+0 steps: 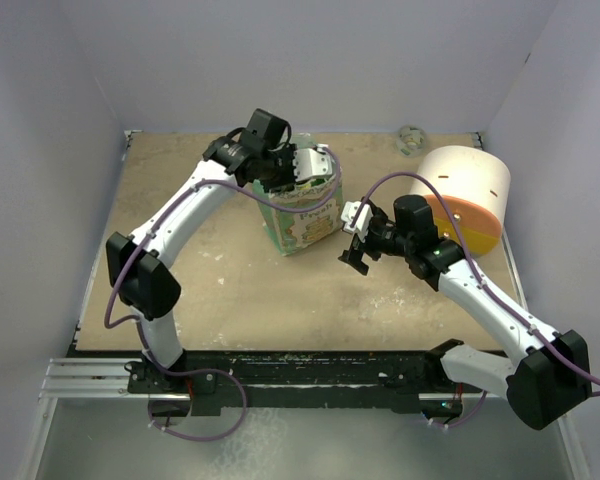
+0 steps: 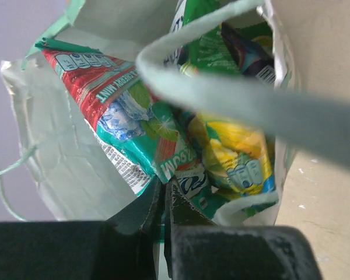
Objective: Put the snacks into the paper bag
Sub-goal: Place the snack in the paper bag.
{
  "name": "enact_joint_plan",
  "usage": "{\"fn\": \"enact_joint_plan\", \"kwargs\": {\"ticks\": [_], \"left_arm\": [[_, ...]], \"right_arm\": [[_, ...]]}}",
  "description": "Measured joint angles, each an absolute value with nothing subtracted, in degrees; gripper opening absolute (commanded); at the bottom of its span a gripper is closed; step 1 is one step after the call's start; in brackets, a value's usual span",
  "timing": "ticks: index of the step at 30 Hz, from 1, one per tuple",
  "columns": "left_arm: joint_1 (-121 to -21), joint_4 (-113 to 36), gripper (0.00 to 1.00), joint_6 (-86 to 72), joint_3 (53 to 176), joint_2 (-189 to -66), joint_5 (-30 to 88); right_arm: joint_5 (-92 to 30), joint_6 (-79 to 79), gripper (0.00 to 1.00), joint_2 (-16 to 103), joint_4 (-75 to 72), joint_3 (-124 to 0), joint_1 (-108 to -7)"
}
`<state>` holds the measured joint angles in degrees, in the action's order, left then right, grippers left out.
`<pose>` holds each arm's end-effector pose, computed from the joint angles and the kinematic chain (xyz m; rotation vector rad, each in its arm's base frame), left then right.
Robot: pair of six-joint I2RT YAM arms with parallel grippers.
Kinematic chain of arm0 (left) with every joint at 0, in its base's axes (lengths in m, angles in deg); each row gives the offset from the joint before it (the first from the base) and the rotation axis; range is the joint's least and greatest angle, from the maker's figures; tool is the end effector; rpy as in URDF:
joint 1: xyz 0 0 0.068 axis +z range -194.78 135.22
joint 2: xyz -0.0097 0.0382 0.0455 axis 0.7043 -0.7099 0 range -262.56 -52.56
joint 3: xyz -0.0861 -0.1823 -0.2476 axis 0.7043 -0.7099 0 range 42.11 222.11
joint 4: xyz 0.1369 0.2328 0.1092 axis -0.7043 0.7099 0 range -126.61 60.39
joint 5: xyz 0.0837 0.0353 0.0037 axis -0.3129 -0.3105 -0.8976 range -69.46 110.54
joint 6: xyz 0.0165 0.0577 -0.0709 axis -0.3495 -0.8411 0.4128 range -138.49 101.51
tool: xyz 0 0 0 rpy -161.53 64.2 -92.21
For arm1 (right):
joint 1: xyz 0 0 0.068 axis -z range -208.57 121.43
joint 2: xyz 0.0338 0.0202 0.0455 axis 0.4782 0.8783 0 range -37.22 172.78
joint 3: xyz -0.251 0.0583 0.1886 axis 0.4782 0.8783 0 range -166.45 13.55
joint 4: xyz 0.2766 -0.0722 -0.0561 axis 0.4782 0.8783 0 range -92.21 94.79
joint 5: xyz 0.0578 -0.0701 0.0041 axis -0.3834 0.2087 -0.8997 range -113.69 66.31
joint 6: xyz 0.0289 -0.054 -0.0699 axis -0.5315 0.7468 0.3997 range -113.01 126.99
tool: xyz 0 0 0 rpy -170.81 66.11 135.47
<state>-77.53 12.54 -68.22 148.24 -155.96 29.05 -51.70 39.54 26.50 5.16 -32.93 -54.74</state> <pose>0.3917 -0.2665 0.3764 1.6146 1.7346 -0.0344 0.2504 0.1669 0.3068 -1.2254 1.5428 0.4149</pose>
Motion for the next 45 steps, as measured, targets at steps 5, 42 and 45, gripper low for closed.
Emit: {"fn": "enact_joint_plan", "kwargs": {"ticks": [5, 42, 45], "left_arm": [[-77.5, 17.8, 0.17, -65.4, 154.4, -160.9, 30.8], [-71.1, 4.7, 0.91, -52.0, 142.8, -144.0, 37.9], [-69.2, 0.8, 0.96, -50.3, 138.4, -140.9, 36.2]], "right_arm": [[-51.7, 39.5, 1.0, 26.5, 5.1, -32.9, -54.7], [-51.7, 38.9, 1.0, 26.5, 5.1, -32.9, -53.7], [-51.4, 37.8, 1.0, 26.1, 4.7, -32.9, -52.4]]}}
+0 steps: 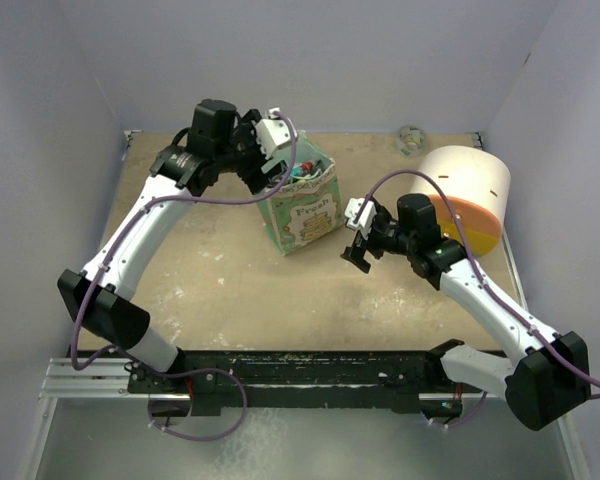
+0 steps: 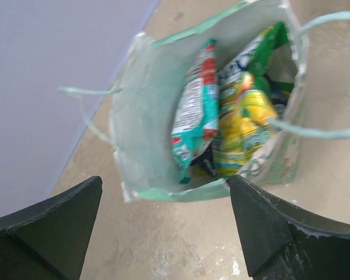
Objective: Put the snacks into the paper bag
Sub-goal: Place the snack in the paper bag.
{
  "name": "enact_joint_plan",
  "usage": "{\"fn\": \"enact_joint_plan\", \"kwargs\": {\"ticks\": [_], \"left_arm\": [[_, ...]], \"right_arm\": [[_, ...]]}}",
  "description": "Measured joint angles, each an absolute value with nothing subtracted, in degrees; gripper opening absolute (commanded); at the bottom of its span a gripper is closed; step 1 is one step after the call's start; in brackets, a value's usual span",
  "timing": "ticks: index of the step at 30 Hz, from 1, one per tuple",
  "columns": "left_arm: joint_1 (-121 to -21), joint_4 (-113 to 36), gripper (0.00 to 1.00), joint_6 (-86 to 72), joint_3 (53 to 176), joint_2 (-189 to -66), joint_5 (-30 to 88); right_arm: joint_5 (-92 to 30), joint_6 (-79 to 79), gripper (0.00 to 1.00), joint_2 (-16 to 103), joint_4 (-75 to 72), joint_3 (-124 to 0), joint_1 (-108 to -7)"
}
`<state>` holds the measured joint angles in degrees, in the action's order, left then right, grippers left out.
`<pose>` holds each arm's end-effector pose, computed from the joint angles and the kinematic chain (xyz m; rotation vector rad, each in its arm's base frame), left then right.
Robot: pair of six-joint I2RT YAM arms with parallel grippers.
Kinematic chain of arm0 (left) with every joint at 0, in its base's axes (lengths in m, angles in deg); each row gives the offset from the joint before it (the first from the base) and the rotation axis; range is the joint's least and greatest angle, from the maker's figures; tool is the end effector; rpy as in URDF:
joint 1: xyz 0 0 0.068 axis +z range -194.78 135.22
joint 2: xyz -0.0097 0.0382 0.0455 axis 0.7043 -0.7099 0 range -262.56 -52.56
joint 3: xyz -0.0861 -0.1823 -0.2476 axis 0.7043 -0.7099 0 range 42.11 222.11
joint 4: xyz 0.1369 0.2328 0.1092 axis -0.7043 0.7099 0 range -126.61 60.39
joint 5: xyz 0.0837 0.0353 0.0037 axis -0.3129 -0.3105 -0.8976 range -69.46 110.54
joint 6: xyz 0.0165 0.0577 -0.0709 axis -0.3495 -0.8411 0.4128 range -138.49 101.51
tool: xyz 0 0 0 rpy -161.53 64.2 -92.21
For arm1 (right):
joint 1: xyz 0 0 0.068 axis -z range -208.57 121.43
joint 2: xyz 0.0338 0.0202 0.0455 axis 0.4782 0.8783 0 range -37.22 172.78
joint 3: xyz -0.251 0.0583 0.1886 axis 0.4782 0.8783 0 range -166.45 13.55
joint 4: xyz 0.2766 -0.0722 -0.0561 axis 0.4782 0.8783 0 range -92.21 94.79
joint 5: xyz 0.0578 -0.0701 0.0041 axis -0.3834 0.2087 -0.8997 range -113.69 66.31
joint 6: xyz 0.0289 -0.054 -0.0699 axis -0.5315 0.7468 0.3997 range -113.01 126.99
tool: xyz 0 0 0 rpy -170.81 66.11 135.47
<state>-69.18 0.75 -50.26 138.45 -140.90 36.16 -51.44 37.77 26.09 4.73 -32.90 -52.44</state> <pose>0.3652 -0.1902 0.4473 1.1169 1.7414 -0.2047 0.2563 0.1560 0.3095 -1.1635 1.5737 0.4004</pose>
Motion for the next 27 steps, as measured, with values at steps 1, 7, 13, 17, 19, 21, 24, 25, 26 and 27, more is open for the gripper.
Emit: {"fn": "enact_joint_plan", "kwargs": {"ticks": [1, 7, 13, 17, 19, 21, 24, 25, 26, 27], "left_arm": [[-68.2, -0.7, 0.99, -49.4, 136.8, -139.7, 35.7], [-61.7, -10.5, 0.99, -44.8, 126.7, -131.1, 31.4], [-57.9, -20.1, 0.99, -39.3, 116.6, -122.4, 25.4], [-55.0, -24.4, 0.99, -35.2, 109.7, -117.3, 22.6], [-53.4, -25.4, 0.99, -32.8, 107.3, -115.9, 21.6], [-52.1, -25.8, 0.99, -31.0, 106.1, -115.4, 21.1], [-50.6, -25.8, 0.99, -28.4, 105.4, -115.4, 20.5], [-50.0, -25.6, 0.99, -27.5, 105.2, -115.4, 20.4], [-49.3, -25.4, 0.99, -26.4, 105.1, -115.4, 20.3], [-48.7, -25.2, 0.99, -25.6, 104.9, -115.3, 20.2]], "right_arm": [[-51.2, 37.3, 1.0, 25.7, 4.6, -32.9, -51.9], [-48.6, 33.7, 1.0, 20.2, 3.9, -33.1, -47.4], [-42.1, 27.6, 1.0, 18.0, 2.4, -35.0, -45.4], [-35.0, 24.5, 0.99, 18.0, 1.4, -36.2, -45.1], [-31.4, 23.8, 1.0, 18.0, 0.6, -36.9, -45.1], [-27.9, 23.4, 1.0, 18.3, 0.5, -38.3, -45.1], [-22.9, 22.4, 1.0, 20.1, 0.9, -42.7, -45.0], [-21.6, 21.8, 1.0, 20.8, 1.0, -44.4, -45.0], [-20.1, 21.2, 1.0, 21.5, 1.2, -46.2, -45.0], [-19.4, 20.7, 1.0, 21.8, 1.2, -47.1, -45.1]]}}
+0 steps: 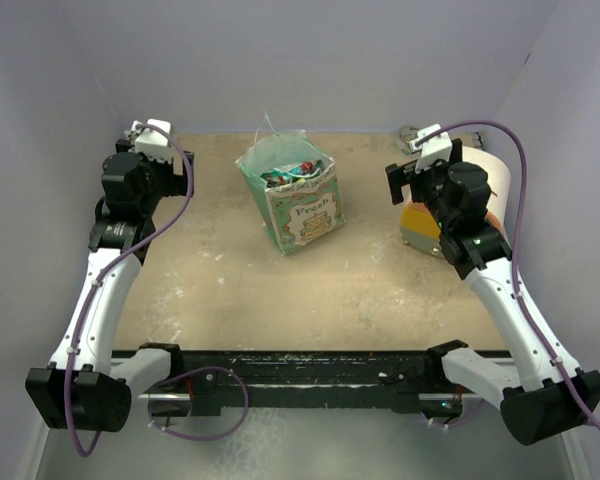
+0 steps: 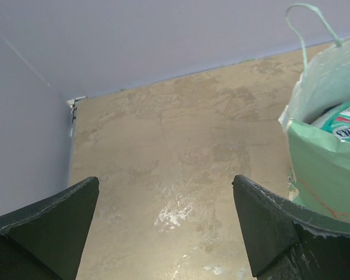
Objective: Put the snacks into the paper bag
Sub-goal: Place the snack in the paper bag.
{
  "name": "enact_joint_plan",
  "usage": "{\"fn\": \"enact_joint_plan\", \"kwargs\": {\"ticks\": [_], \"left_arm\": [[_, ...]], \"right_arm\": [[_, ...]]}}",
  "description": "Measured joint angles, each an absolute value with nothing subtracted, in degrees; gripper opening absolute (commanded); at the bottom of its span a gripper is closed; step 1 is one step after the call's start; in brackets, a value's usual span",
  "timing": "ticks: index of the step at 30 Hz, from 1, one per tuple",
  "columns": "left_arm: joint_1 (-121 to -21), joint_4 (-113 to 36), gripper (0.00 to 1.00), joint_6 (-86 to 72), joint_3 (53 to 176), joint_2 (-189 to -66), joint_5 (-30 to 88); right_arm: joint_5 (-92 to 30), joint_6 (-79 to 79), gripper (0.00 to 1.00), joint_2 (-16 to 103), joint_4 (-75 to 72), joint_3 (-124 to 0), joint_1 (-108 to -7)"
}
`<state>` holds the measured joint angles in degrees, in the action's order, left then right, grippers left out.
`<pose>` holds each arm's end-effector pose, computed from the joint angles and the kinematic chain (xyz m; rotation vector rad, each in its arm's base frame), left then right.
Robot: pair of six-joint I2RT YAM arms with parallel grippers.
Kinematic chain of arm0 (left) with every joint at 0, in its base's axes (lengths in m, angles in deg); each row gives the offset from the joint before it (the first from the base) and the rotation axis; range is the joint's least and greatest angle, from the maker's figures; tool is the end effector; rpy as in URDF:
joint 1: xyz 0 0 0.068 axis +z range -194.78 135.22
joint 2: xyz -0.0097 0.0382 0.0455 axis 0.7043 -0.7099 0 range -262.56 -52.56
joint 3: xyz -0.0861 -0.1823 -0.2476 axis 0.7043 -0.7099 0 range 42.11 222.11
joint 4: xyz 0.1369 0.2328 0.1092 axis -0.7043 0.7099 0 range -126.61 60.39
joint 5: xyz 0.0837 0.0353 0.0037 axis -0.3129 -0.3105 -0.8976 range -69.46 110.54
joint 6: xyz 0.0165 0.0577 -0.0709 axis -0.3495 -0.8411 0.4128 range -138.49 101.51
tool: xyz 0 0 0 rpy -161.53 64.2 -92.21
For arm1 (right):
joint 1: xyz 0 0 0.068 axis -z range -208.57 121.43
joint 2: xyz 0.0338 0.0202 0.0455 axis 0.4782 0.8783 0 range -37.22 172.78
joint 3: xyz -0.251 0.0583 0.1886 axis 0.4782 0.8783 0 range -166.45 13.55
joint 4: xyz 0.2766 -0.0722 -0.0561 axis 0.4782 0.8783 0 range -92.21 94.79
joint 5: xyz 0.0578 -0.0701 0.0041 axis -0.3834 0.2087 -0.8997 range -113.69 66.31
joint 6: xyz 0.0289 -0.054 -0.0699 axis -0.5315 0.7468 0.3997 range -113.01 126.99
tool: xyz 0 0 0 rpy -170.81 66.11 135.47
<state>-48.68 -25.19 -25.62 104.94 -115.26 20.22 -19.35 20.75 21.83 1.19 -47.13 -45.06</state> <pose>0.3073 -0.0204 0.4203 0.1660 1.7602 0.0458 0.2816 0.0768 0.4438 -0.3610 1.5605 -0.0237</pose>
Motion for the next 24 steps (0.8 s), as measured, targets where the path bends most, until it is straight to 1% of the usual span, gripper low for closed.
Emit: {"fn": "enact_joint_plan", "kwargs": {"ticks": [5, 8, 14, 17, 24], "left_arm": [[-45.3, -24.7, 0.99, -22.0, 101.6, -111.2, 20.2], [-44.9, -24.3, 0.99, -22.0, 101.1, -108.3, 20.4], [-44.9, -23.3, 0.99, -23.7, 103.2, -106.5, 21.7], [-44.9, -23.7, 0.99, -23.9, 101.8, -104.4, 22.5], [-43.7, -21.8, 0.99, -23.7, 100.3, -101.7, 25.1]], "right_arm": [[-16.1, 18.3, 1.0, 21.6, 2.3, -47.4, -45.0], [-15.6, 17.8, 1.0, 20.2, 3.4, -46.1, -45.0], [-15.7, 17.9, 1.0, 14.0, 4.2, -43.2, -45.0], [-16.2, 17.9, 1.0, 9.7, 2.9, -39.9, -44.8], [-19.3, 18.1, 1.0, 3.8, 1.9, -35.3, -42.6]]}}
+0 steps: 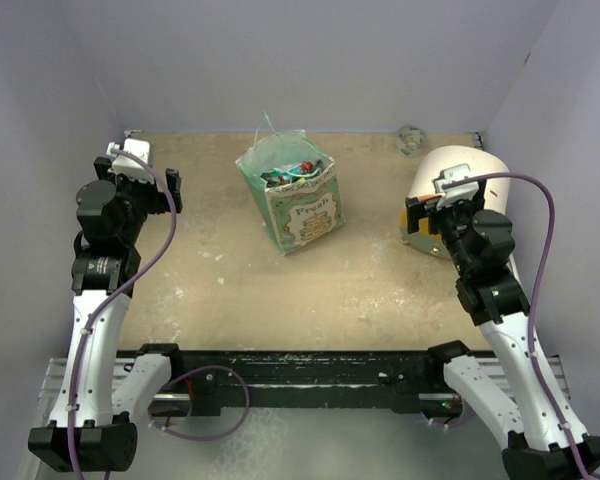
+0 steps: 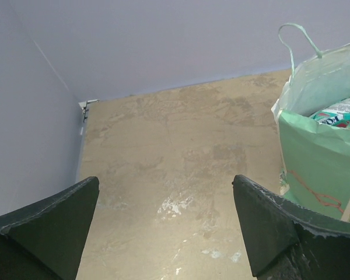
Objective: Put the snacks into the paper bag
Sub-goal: Place the snack in the paper bag, then reset both arms
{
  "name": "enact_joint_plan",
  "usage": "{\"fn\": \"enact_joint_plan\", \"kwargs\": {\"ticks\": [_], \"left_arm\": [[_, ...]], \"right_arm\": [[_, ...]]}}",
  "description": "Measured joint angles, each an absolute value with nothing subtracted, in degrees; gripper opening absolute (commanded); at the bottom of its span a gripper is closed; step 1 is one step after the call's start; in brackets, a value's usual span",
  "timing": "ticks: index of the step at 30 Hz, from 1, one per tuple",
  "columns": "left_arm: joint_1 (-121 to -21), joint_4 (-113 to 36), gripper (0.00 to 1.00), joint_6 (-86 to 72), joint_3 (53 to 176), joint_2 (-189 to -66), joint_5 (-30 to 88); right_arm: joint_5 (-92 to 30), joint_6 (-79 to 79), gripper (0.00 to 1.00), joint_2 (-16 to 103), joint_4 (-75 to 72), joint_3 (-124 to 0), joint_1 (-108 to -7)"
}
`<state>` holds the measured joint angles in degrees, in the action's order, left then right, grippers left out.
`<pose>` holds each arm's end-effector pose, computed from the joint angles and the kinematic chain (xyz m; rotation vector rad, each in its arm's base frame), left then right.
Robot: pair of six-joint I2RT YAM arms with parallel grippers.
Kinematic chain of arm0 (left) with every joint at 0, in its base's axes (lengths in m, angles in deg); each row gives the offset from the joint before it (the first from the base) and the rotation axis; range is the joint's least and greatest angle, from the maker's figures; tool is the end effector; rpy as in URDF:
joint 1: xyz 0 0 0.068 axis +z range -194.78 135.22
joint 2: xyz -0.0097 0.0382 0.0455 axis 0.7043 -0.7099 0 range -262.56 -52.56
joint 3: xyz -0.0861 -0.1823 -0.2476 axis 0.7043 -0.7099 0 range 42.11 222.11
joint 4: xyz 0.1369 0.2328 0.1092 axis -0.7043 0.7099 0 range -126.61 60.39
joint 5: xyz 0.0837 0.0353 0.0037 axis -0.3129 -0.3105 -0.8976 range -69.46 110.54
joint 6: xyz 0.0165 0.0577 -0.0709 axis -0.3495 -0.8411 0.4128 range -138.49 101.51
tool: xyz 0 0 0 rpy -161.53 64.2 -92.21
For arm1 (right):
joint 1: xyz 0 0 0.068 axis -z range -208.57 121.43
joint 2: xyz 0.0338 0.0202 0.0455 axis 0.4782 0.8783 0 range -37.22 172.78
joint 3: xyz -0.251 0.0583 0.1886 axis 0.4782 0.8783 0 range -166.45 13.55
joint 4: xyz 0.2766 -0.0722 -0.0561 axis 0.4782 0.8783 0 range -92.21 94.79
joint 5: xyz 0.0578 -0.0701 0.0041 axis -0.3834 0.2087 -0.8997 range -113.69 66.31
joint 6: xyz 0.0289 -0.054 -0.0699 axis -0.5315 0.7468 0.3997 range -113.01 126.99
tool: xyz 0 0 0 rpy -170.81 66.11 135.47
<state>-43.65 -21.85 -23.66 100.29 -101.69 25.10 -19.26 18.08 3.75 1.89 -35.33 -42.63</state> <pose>0.2363 -0.0019 0.4363 0.1190 1.6659 0.0167 0.2027 0.0441 0.4258 -0.2667 1.4808 -0.0165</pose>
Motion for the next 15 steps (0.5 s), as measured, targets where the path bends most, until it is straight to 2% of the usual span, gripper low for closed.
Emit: {"fn": "enact_joint_plan", "kwargs": {"ticks": [15], "left_arm": [[-41.9, -17.9, 0.99, -26.2, 98.4, -100.1, 30.9]], "right_arm": [[-17.1, 19.7, 1.0, 2.1, 1.8, -35.3, -40.5]]}}
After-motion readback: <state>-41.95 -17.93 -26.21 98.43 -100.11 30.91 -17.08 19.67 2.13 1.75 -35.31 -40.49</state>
